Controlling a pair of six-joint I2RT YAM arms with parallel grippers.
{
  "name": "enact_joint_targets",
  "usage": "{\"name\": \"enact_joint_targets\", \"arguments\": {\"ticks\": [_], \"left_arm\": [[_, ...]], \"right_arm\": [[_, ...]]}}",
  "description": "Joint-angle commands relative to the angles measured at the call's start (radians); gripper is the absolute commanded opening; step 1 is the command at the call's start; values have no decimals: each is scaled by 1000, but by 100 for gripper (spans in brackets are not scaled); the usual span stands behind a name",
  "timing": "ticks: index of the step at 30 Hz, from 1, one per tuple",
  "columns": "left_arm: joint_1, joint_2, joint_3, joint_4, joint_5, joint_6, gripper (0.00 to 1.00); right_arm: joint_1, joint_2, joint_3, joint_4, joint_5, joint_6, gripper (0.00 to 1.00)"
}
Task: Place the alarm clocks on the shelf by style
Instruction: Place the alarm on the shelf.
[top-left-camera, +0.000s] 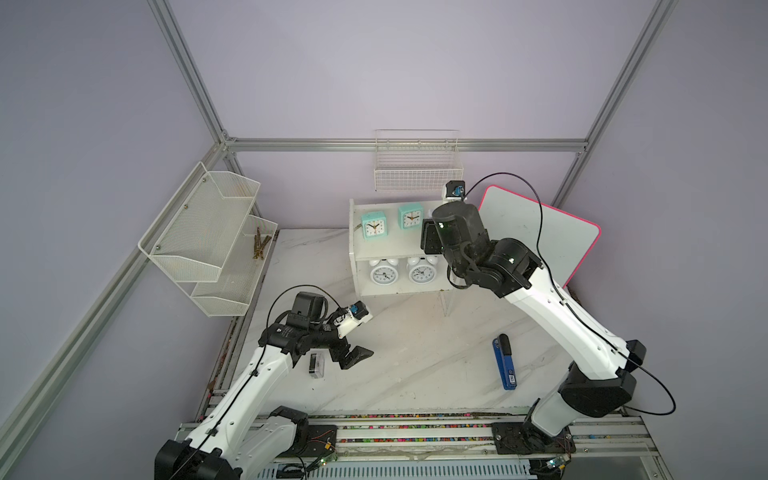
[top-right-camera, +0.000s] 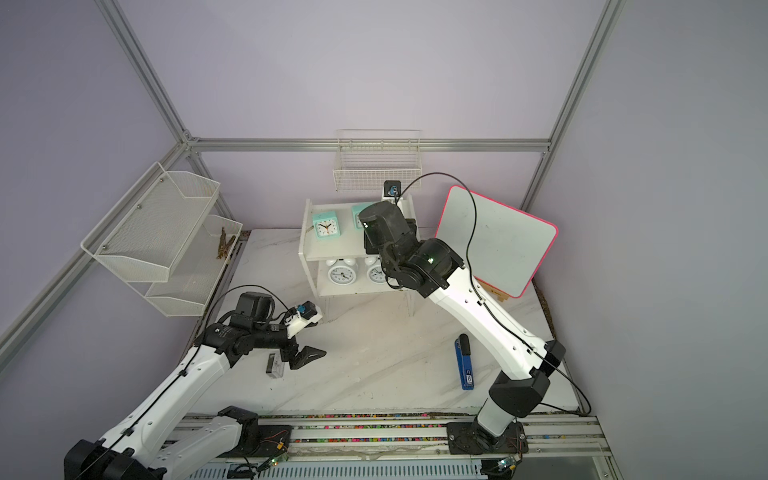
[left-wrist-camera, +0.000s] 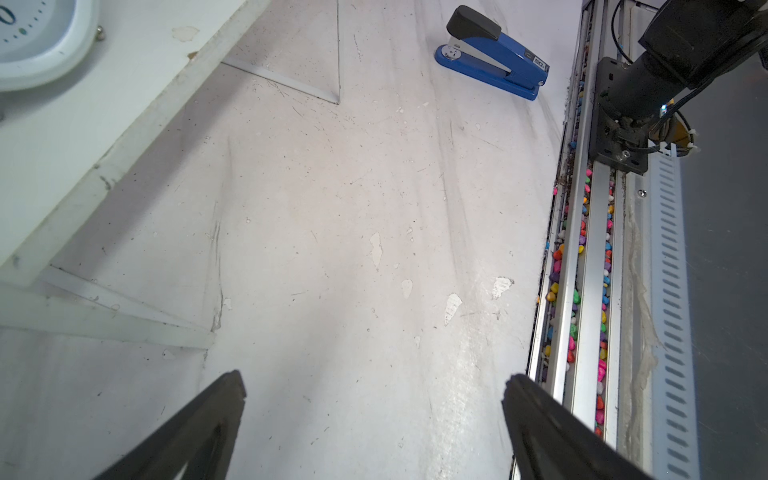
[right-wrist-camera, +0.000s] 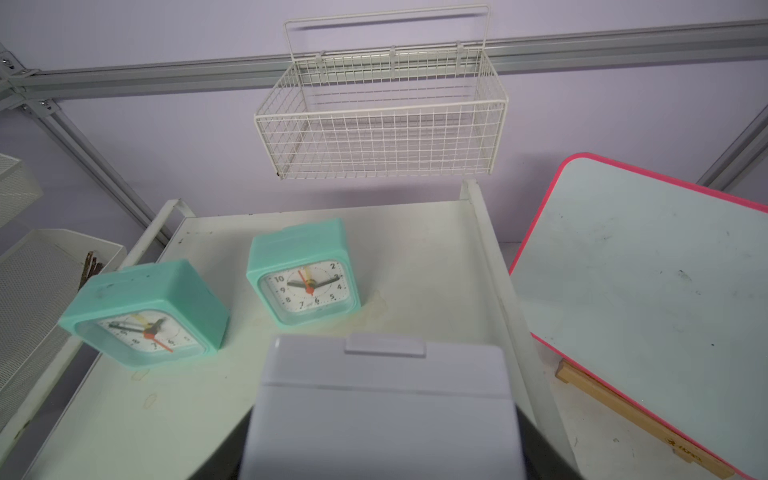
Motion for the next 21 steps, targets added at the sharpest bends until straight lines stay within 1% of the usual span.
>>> {"name": "enact_joint_targets", "arguments": {"ticks": [1,4,7,13,21], "left_arm": [[-5,-16,-6,2,17,4,100],[-6,-18,-6,2,15,4,100],[-5,-15,-5,2,12,5,100],[-5,-10,-4,1,13,7,100],[-5,-9,-5,1,9,7,100]], "right_arm": [[-31,50,95,-39,-29,-54,35],[-62,97,157,-51,-48,-67,35],[-92,127,185,-52,-63,-72,36],[-158,160,195,-48,-121,-67,35],[-194,199,195,-30,-177,-67,35]]}}
